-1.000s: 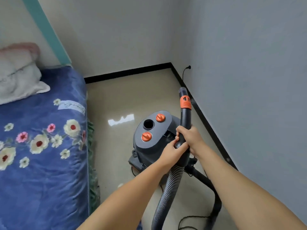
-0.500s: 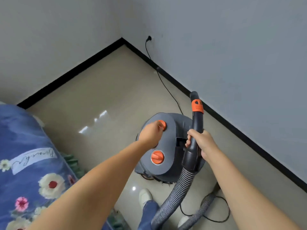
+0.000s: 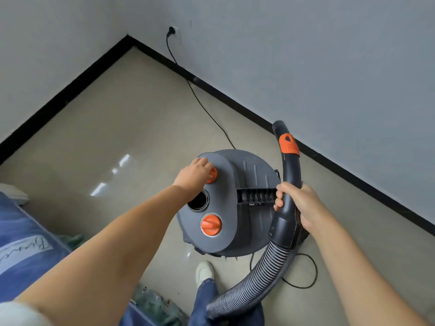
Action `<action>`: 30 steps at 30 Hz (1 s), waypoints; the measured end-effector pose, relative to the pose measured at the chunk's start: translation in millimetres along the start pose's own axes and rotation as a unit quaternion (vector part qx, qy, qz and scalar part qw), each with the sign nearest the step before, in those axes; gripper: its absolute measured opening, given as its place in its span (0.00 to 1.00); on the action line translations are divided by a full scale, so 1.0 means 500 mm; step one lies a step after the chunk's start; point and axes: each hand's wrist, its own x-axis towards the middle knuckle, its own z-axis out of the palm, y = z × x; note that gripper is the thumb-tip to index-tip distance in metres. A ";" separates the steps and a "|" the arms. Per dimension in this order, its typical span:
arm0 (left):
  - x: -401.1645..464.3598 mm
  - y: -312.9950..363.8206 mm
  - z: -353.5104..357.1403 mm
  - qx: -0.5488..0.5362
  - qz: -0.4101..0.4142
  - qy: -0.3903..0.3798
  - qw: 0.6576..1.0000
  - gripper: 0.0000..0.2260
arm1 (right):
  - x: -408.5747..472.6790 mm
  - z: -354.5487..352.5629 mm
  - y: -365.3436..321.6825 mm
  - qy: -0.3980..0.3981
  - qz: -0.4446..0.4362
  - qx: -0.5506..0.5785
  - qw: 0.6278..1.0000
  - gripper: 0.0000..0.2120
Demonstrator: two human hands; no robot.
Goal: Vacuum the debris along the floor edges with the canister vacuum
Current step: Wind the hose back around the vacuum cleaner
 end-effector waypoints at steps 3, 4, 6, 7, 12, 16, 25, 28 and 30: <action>-0.005 0.012 0.002 -0.037 -0.041 0.021 0.998 0.11 | -0.002 0.005 0.018 0.005 0.004 0.010 1.000 0.06; -0.005 0.015 0.000 -0.043 -0.046 0.024 0.998 0.11 | -0.003 0.007 0.022 0.005 0.005 0.012 1.000 0.06; -0.005 0.020 -0.006 -0.055 -0.056 0.024 0.997 0.10 | -0.008 0.015 0.025 0.002 0.005 0.007 1.000 0.07; -0.004 0.021 -0.009 -0.060 -0.062 0.023 0.996 0.10 | -0.012 0.019 0.025 -0.002 0.002 0.003 1.000 0.07; -0.004 0.036 -0.024 -0.099 -0.117 0.008 0.988 0.10 | -0.033 0.024 0.017 -0.001 -0.008 -0.014 1.000 0.06; -0.066 0.072 -0.002 -0.174 -0.149 0.034 0.973 0.14 | -0.062 0.001 -0.007 0.021 -0.007 0.000 1.000 0.07; -0.333 0.227 0.082 -0.512 -0.218 -0.032 0.830 0.15 | -0.184 -0.063 -0.129 -0.003 -0.019 0.139 0.990 0.10; -0.420 0.248 0.114 -0.515 -0.337 0.000 0.788 0.15 | -0.226 -0.081 -0.175 -0.028 -0.028 0.178 0.983 0.10; -0.478 0.271 0.112 -0.576 -0.443 -0.004 0.687 0.12 | -0.255 -0.085 -0.185 -0.044 -0.026 0.191 0.980 0.10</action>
